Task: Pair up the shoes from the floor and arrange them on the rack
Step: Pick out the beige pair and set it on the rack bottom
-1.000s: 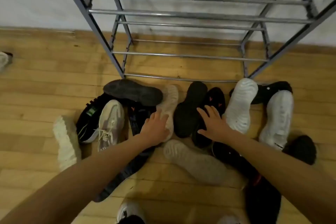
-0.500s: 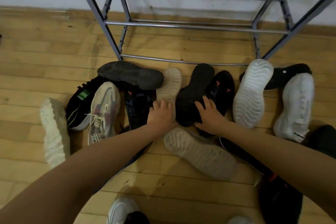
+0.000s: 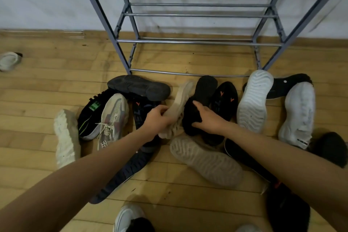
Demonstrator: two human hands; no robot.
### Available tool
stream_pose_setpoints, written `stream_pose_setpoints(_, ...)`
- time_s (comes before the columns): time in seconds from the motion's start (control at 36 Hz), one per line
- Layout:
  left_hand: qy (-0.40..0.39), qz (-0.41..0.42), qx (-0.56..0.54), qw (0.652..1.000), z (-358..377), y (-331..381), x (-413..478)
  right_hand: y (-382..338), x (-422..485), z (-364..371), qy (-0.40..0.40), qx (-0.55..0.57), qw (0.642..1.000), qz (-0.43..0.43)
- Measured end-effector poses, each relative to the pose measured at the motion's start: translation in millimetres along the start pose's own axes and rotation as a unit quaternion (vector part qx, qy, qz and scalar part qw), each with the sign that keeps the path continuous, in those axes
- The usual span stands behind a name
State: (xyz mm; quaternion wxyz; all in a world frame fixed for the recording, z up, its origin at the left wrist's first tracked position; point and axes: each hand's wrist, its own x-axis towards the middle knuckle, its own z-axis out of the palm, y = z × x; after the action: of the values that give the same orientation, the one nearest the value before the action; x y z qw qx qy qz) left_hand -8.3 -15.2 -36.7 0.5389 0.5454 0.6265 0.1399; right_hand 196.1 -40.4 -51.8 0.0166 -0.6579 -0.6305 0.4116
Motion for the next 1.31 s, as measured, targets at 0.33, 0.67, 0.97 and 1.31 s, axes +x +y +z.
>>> stream_pose_setpoints(0.33, -0.082, 0.076, -0.241, 0.964, -23, -21, -56, -32, -21, -29, 0.142, -0.095, 0.977, -0.130)
stream_pose_setpoints(0.67, -0.158, -0.023, -0.397, 0.904, 21, -27, -54, -32, -22, -15, 0.145, 0.202, 0.961, 0.118)
stream_pose_setpoints(0.97, -0.202, 0.017, -0.108, 0.973, 60, -16, -37, 9, -26, -9, 0.154, 0.370, 0.897, 0.184)
stream_pose_setpoints(1.31, -0.190, 0.215, 0.482, 0.828, 62, -33, -18, 38, -50, 10, 0.119, 0.142, 0.972, 0.146)
